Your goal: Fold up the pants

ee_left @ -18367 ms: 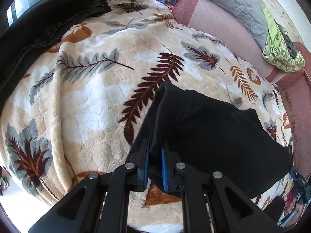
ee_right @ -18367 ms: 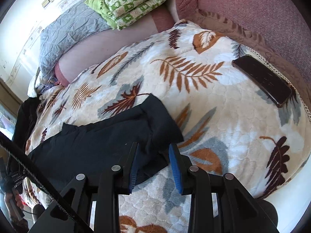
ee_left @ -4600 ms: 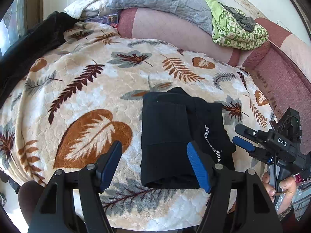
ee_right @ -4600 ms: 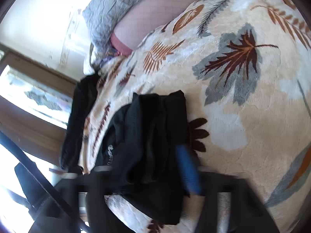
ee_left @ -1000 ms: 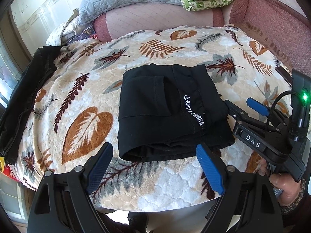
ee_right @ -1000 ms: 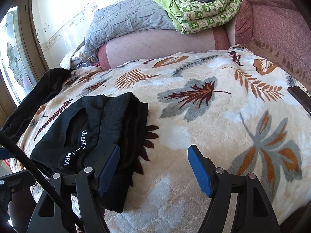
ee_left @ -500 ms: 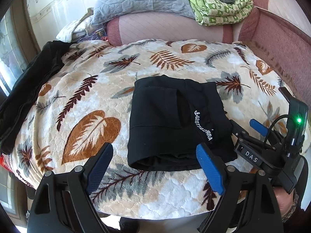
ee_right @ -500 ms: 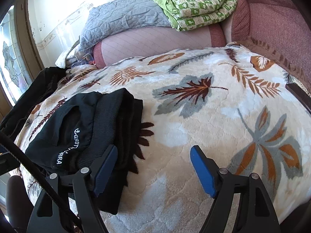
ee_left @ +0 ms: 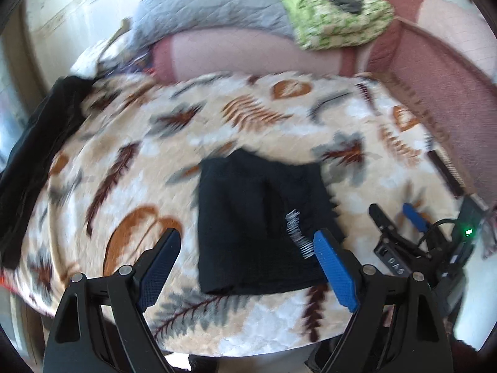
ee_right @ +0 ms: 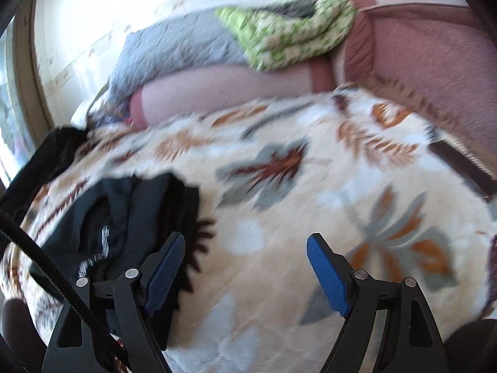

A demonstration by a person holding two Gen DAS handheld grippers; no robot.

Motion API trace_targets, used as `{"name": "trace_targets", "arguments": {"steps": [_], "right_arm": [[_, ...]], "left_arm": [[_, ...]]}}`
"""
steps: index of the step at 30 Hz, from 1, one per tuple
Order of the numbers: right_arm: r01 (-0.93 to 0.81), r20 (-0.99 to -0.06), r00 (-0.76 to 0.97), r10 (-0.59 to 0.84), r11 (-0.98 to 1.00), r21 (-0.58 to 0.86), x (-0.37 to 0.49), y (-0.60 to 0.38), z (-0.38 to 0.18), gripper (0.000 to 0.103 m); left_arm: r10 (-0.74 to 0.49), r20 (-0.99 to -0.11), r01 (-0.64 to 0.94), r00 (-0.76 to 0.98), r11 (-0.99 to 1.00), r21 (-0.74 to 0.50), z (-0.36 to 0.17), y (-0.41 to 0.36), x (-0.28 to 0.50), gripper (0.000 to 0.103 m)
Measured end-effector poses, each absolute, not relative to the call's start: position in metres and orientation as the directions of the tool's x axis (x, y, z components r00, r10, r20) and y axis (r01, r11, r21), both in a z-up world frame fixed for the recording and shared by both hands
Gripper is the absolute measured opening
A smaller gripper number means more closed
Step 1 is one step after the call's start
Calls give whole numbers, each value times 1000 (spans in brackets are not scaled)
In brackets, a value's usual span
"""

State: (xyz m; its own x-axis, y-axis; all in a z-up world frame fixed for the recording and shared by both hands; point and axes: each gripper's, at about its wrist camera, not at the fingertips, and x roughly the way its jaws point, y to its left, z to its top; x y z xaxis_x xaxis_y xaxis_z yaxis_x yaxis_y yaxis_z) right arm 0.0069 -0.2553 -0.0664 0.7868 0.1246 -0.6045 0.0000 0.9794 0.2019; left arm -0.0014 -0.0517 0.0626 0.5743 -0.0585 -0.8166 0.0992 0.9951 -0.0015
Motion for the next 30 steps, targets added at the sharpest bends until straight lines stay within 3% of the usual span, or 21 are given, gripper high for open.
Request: {"name": "trace_targets", "arguments": {"steps": [4,9,13,17,22,30], "right_arm": [[42,-608,783,129,965,258,2,-288,-48,85],[137,-686,692,224,892,430,2,-358,-56,85],[290,-746,645,164,851,438,-8,-402,-73,85],[350,-734,649,202,777,523,-14,-420,-85,86],[315,-755,633,170,834,452,-9,-408,-85,93],[318,-748,643,165,831,456,-10,-408,-87,94]], "left_arm": [[-214,-815,213,539,970,-114,109,-60,7,87],[-375,-784,361,495,909,-207,183,-73,5,88],[-468,-774,440,426,855,-274,235,-88,-1,92],[-428,-752,494,501,855,-157,270,-104,-18,92],[-352,-695,493,627,870,4,296,-114,-39,92],[-324,-624,481,711,872,95,322,-120,-53,93]]}}
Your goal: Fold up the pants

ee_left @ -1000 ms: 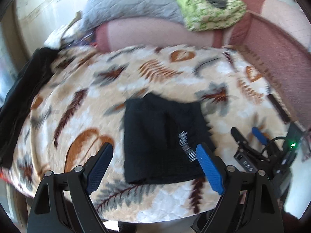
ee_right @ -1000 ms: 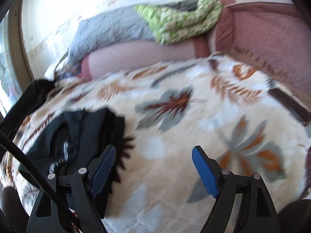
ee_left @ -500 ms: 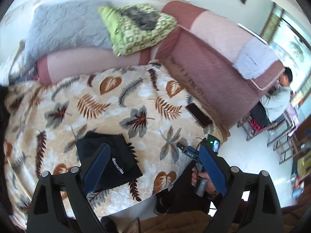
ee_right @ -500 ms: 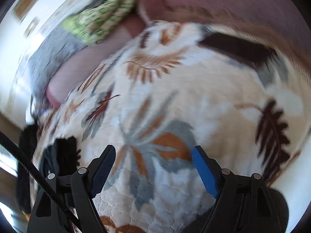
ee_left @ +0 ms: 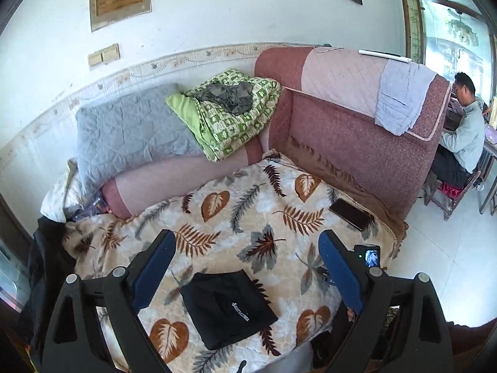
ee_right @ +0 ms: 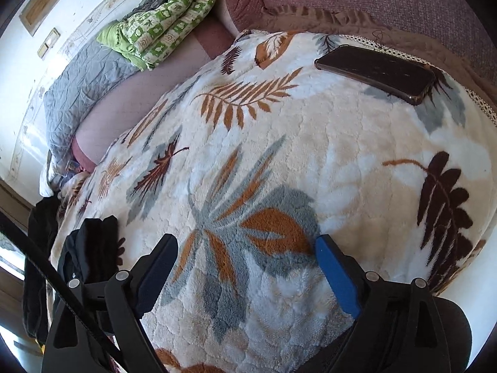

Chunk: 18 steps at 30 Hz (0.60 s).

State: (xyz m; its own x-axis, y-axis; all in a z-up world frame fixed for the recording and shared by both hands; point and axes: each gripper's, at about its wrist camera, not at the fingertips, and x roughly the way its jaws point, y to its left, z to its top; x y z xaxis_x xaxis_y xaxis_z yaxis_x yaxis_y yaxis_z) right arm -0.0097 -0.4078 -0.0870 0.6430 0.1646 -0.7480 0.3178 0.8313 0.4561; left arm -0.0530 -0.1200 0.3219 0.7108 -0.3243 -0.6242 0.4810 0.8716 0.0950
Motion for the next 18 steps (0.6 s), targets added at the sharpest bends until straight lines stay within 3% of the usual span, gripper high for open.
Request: {"name": "trace_targets", "arguments": {"steps": [5,15,18], "right_arm": [[317,-745,645,169,828,462,-10,-408,-86,93],[316,-732,655,188,811,491,-12,-412,-87,93],[316,-726,660,196,804,504,-13,-413,-86,93]], "left_arm": [[-303,-621,472,723,873,125,326,-129,-55,93],[-241,-500,401,832,884,240,342,-144,-64,93],[-226,-518,406,825,874,265,336,-142,-64,93]]}}
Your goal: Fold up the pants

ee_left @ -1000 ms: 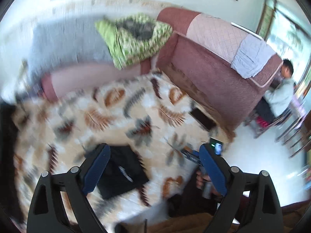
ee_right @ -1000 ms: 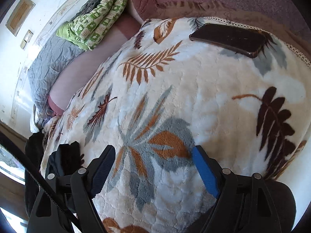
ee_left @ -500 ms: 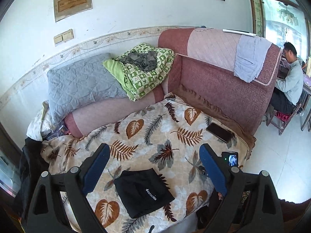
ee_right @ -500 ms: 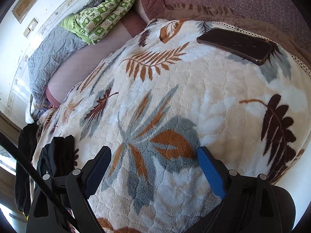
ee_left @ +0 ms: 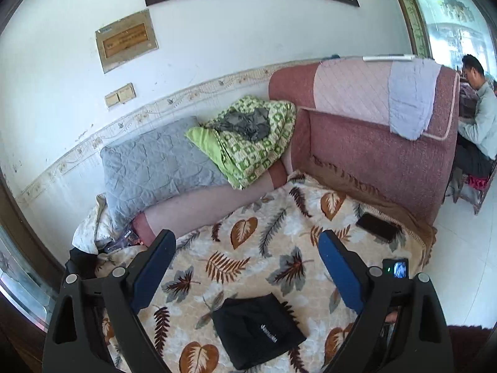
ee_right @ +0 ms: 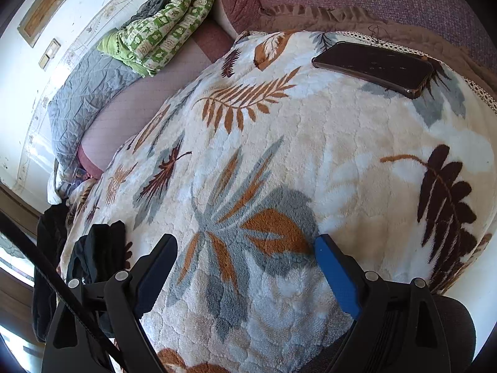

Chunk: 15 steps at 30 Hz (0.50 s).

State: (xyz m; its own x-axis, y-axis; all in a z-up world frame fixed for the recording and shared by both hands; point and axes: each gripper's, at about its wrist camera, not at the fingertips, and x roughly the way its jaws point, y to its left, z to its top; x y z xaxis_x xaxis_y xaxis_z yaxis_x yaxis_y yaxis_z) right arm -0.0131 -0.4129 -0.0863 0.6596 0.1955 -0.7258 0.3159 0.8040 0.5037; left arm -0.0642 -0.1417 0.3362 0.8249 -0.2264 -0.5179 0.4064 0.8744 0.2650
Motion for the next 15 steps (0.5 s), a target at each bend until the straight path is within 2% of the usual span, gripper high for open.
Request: {"name": "trace_targets", "arguments": {"steps": [4,7,15], "right_arm": [[314,-719,664,204,797,517,-14,-415,-87,93],[315,-719,665,203,797,516,-14,-415,-87,93],[313,-725,660,197,805,504,-12,-414,-87,94]], "left_arm": [[-232,-594,428,770,879,211,325,-126,-60,93],[-242,-612,435,753,881,186,319,-122,-61,93],[-263,-579,414,772,898,145,325,-122,-55,93]]}}
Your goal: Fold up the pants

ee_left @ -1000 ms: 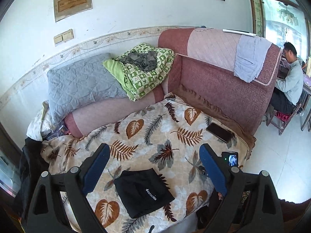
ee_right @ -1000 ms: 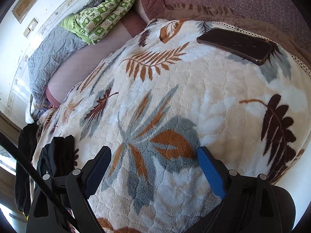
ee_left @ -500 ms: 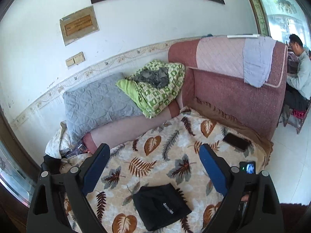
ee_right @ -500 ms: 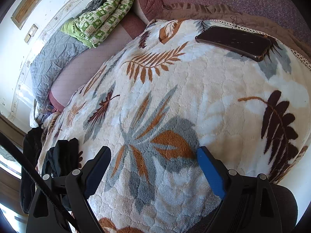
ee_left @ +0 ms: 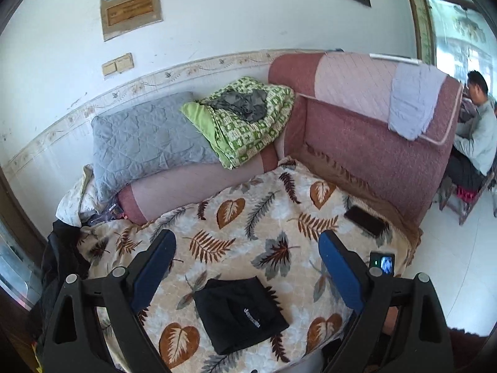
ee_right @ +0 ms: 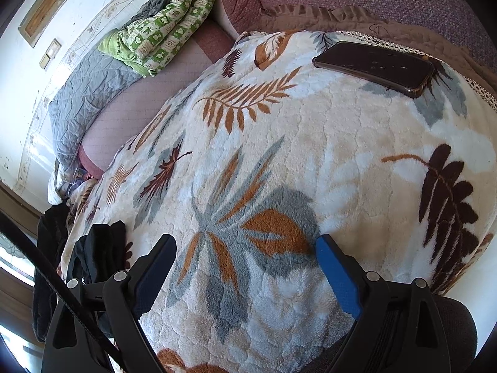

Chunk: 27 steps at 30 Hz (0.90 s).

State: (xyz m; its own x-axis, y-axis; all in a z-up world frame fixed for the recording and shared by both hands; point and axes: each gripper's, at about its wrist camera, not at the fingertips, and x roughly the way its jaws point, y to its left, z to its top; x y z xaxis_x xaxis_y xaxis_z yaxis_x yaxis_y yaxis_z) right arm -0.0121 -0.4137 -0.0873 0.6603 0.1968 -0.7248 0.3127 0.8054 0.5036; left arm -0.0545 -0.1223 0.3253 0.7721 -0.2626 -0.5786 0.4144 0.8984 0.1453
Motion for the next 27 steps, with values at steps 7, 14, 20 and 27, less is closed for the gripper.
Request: {"name": "trace_targets", "arguments": {"steps": [7,14,20,27], "right_arm": [[308,-734,654,185,821,482,-10,-411,-88,96],[310,-732,656,183,819,483,-11,-409,-88,96],[311,-747,647,149,844,438,-10,-403,-86,96],[338,-744,651,150,821,461,-15,-408,-77,96]], "left_arm": [[-251,-545,397,800,902,167,331,-130,-50,93],[-257,-611,409,749,905,120,324,-120,-45,93],[-237,-612,391,755,911,130,323,-114,-54,93],[-249,-628,416,737,900,132,315,-108,-67,93]]}}
